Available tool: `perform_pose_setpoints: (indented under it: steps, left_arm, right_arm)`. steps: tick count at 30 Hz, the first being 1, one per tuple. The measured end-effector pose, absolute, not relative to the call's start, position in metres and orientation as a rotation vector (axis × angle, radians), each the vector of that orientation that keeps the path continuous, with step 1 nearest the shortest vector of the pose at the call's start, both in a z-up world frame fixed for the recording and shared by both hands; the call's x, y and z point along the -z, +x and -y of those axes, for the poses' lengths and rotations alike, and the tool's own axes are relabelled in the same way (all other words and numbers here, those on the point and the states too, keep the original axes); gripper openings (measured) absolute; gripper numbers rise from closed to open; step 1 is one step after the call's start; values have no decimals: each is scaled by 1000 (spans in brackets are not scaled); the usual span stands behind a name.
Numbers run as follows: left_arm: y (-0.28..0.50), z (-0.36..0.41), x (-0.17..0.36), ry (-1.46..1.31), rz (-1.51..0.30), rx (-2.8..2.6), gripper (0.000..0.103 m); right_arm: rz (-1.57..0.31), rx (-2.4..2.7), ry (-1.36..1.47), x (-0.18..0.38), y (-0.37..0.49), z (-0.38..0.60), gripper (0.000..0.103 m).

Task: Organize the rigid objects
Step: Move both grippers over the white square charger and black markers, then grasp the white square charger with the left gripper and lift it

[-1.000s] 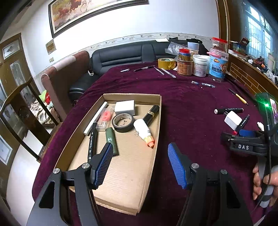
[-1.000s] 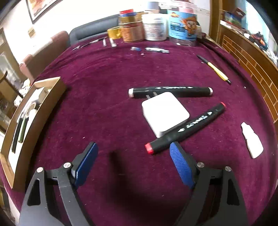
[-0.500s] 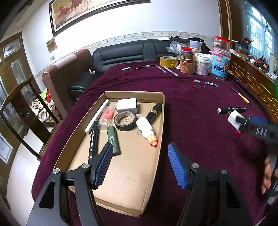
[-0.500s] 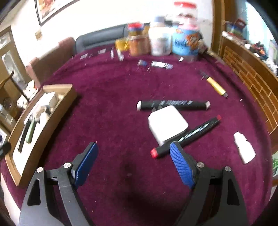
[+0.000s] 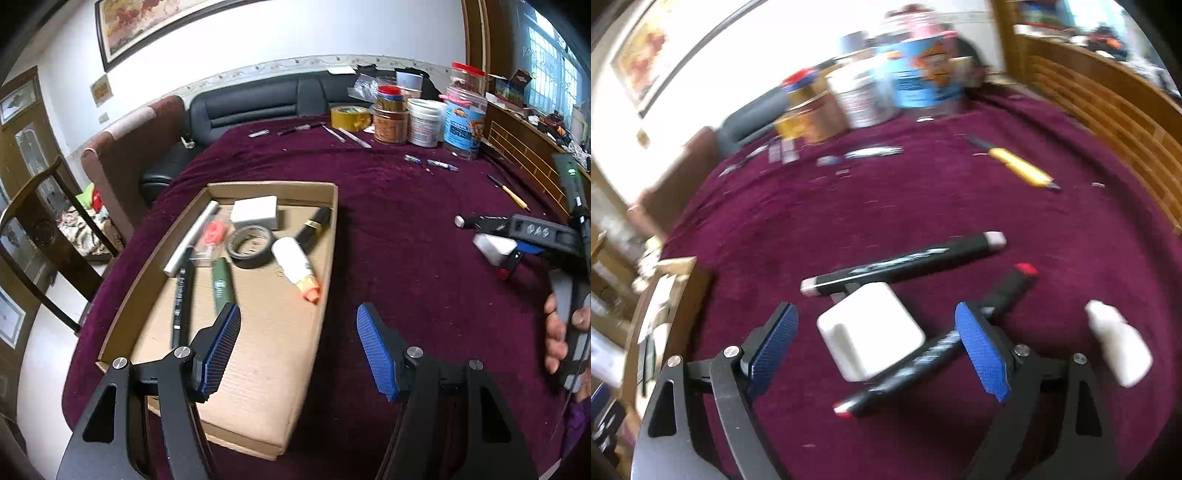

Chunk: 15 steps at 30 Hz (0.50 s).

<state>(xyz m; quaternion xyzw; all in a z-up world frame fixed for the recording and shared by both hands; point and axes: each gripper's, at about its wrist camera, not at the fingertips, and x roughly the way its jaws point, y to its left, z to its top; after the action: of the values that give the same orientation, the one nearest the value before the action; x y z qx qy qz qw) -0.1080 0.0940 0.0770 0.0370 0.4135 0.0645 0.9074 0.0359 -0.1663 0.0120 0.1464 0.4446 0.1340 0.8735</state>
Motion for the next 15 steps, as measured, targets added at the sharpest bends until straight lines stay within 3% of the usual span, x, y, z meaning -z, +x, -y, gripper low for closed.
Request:
perform_pose_setpoints:
  steps: [8,15]
  left_arm:
    - [-96,-65,-73,91,-904,-19,60]
    - [-45,-10,-63,124,-934,105,59]
  right_arm:
    - [-979,-740,341,-12,24,136,90]
    - [-835,-395,438,-22,29,191,90]
